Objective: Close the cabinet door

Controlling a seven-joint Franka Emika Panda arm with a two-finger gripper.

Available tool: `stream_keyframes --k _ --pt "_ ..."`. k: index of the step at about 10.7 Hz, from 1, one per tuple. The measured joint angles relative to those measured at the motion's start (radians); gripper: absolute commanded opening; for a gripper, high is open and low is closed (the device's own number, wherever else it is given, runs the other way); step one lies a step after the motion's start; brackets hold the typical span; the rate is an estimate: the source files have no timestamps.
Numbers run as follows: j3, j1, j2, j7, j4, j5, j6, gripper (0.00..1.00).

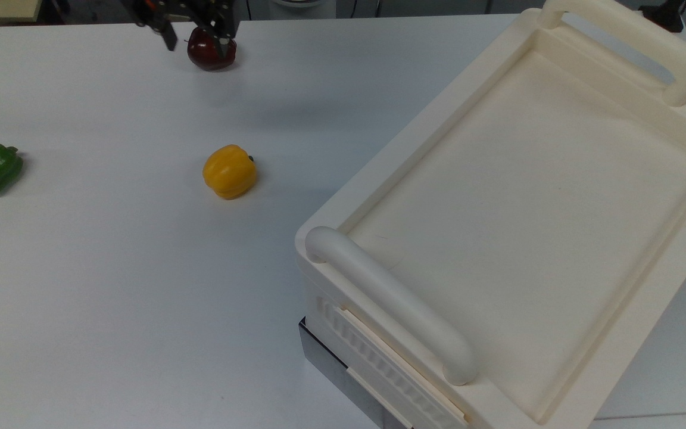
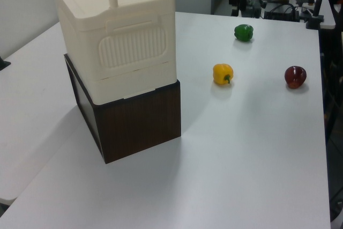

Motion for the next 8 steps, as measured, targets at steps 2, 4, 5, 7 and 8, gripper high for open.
stream_keyframes --k 2,4,5,7,8 --pt "-0.031 -0.009 -0.019 -0.043 0.001 0.0 -0.048 1.0" --pt "-0.055 -0.016 -0.041 -0.12 0.002 0.0 -0.078 1.0" --pt "-0.069 -0.016 -0.049 -0.149 0.002 0.0 -0.084 1.0" --pt "-0.078 -0.017 -0.052 -0.156 0.002 0.0 -0.085 1.0" --pt "-0.078 -0.017 -0.053 -0.155 0.002 0.0 -0.085 1.0"
